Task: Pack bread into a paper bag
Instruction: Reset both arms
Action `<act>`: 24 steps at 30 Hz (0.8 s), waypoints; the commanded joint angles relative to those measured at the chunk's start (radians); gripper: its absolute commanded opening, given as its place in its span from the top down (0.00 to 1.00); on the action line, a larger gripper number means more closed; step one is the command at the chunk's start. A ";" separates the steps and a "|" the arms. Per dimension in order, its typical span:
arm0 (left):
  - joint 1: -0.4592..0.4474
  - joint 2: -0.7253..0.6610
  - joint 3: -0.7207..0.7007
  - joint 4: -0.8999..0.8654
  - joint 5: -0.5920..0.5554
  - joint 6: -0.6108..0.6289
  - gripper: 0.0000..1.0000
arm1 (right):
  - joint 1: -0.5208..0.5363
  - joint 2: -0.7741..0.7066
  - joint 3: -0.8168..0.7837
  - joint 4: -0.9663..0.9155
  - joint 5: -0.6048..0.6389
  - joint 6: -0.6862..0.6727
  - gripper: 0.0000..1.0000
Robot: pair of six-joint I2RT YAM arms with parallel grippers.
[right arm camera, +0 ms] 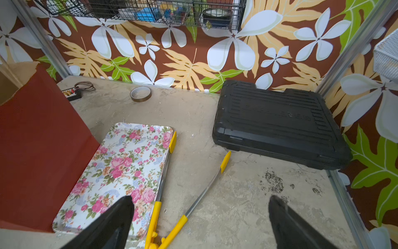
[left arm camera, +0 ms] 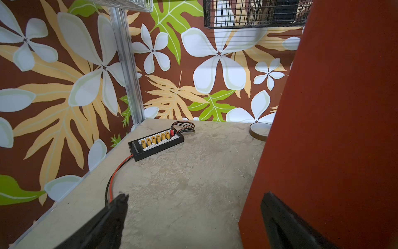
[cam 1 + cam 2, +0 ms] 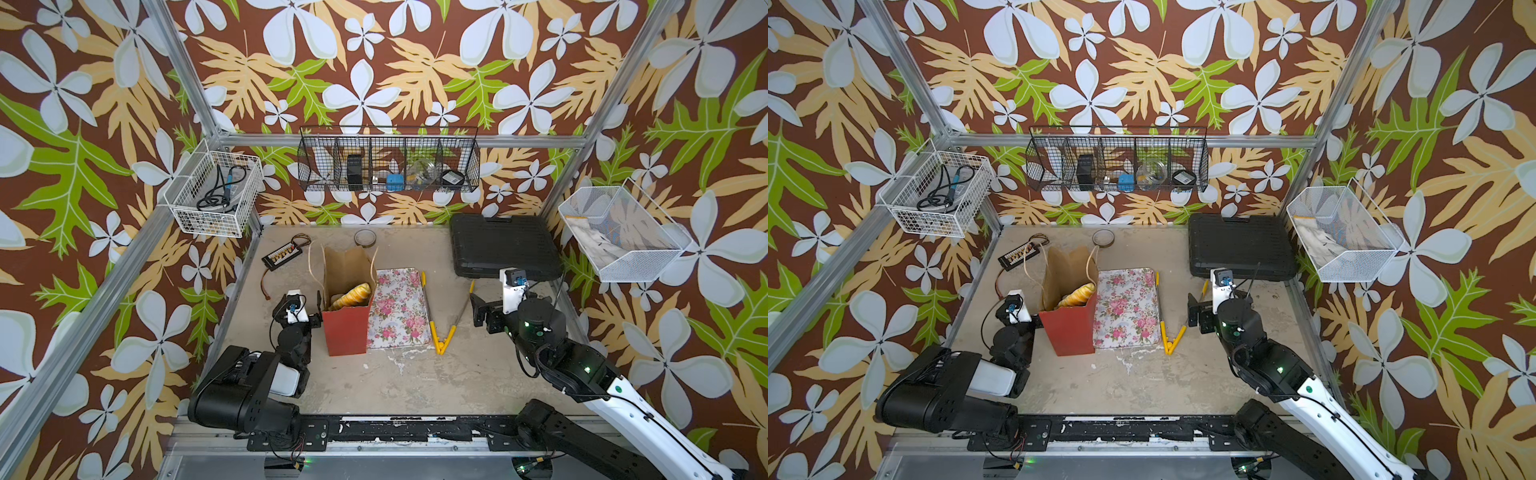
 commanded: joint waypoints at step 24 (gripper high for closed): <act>0.009 0.005 0.048 -0.102 -0.037 -0.062 0.00 | -0.422 0.488 -0.532 1.231 0.156 -0.169 0.00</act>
